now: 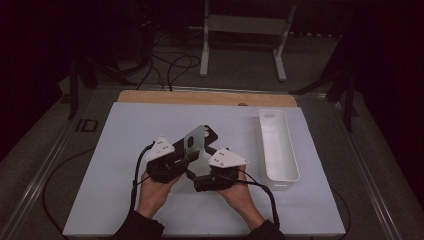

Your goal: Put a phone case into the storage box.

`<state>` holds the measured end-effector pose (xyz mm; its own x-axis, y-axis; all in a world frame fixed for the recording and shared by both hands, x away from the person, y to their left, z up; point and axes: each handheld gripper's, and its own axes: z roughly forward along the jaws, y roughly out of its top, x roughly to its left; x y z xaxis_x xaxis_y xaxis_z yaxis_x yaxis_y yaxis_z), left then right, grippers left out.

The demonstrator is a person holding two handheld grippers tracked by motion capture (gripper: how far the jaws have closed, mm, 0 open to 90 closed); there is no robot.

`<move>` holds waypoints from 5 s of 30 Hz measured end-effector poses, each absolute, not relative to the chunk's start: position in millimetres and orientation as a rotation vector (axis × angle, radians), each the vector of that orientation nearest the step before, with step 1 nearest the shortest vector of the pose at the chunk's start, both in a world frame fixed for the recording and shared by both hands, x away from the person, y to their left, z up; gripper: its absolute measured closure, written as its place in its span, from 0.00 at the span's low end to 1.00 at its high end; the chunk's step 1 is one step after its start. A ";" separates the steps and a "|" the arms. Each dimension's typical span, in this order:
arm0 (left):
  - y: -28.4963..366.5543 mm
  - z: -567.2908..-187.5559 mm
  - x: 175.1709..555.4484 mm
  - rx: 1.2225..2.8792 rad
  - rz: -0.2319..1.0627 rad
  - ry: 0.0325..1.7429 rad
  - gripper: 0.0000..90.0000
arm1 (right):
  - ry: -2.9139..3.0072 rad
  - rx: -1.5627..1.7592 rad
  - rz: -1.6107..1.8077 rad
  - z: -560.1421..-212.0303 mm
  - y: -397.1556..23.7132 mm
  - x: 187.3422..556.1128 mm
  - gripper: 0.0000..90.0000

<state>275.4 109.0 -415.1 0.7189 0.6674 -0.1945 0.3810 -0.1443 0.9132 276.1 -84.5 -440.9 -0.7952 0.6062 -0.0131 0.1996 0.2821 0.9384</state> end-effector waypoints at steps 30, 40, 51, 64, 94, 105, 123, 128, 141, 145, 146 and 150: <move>110.8 -418.6 274.7 1.768 0.364 0.850 0.90 | 2.191 0.826 1.653 -413.5 -122.8 289.0 0.10; 105.0 -425.2 273.6 1.779 0.354 0.846 0.90 | 2.186 0.851 1.678 -403.6 -115.9 295.8 0.10; 94.8 -430.9 269.8 1.803 0.363 0.824 0.90 | 2.192 0.910 1.701 -397.6 -107.4 304.7 0.10; 88.5 -433.0 267.8 1.800 0.363 0.818 0.90 | 2.198 0.959 1.690 -401.8 -103.9 307.6 0.16; 86.8 -434.8 266.5 1.776 0.362 0.818 0.90 | 2.203 1.039 1.714 -406.8 -104.4 307.7 0.19; 91.8 -437.0 265.3 1.789 0.361 0.826 0.67 | 2.190 1.033 1.692 -404.9 -106.0 307.4 0.19; 132.0 -447.2 261.2 1.777 0.440 0.913 0.07 | 2.167 1.041 1.660 -404.1 -111.8 308.9 0.19; 146.3 -449.4 260.2 1.762 0.446 0.916 0.00 | 2.177 1.031 1.659 -403.5 -112.7 309.0 0.19; 191.7 -460.7 251.8 1.734 0.520 1.004 0.00 | 2.178 1.033 1.644 -402.2 -117.3 310.8 0.19; 203.6 -463.4 248.7 1.730 0.544 1.021 0.00 | 2.175 1.029 1.625 -400.7 -118.7 311.3 0.19; 206.1 -464.2 247.9 1.727 0.547 1.025 0.00 | 2.173 1.029 1.623 -400.4 -118.9 311.4 0.19; 215.5 -467.4 244.5 1.732 0.572 1.031 0.00 | 2.166 1.025 1.614 -398.3 -121.2 312.0 0.19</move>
<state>244.5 215.5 -467.4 0.5245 0.8469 -0.0875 0.3743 -0.1370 0.9171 312.0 -121.2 -398.3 -0.7206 0.6630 0.2030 0.3841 0.1380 0.9129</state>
